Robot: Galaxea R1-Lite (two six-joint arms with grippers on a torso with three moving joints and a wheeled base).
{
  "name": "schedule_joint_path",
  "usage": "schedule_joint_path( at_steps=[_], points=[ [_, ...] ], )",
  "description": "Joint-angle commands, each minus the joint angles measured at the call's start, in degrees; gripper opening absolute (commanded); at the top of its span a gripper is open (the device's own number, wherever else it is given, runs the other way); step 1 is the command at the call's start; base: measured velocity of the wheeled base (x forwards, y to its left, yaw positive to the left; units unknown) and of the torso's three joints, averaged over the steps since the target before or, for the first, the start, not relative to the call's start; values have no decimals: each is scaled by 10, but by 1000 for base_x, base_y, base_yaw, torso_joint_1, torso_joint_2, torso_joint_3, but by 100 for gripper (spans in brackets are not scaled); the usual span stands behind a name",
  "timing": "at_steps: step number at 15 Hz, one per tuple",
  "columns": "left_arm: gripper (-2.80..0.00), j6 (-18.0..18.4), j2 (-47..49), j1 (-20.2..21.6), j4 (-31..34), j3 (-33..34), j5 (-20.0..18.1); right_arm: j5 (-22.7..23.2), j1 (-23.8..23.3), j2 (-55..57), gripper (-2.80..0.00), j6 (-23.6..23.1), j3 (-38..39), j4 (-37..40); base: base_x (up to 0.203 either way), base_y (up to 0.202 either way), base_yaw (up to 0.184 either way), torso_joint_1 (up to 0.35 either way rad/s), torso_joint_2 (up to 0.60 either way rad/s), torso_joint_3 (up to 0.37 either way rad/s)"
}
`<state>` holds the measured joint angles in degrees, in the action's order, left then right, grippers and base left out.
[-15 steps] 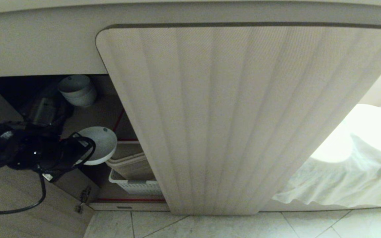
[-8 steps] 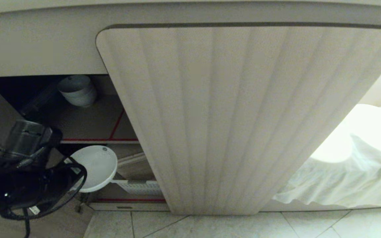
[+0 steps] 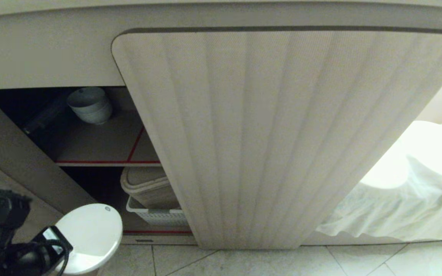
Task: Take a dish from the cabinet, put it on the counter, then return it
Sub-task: Place it on the table
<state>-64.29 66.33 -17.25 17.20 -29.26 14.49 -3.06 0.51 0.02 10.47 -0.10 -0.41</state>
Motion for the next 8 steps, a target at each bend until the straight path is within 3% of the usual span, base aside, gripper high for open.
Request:
schedule_joint_path(
  at_steps=[1, 8],
  points=[
    [-280, -24, -51, -8, 27, 17, -14, 0, 0, 0, -280, 1, 0, 0, 0, 0, 0, 0, 0, 0],
    [-280, -71, -62, -30, 33, 11, -46, 0, 0, 0, -280, 1, 0, 0, 0, 0, 0, 0, 0, 0]
  ],
)
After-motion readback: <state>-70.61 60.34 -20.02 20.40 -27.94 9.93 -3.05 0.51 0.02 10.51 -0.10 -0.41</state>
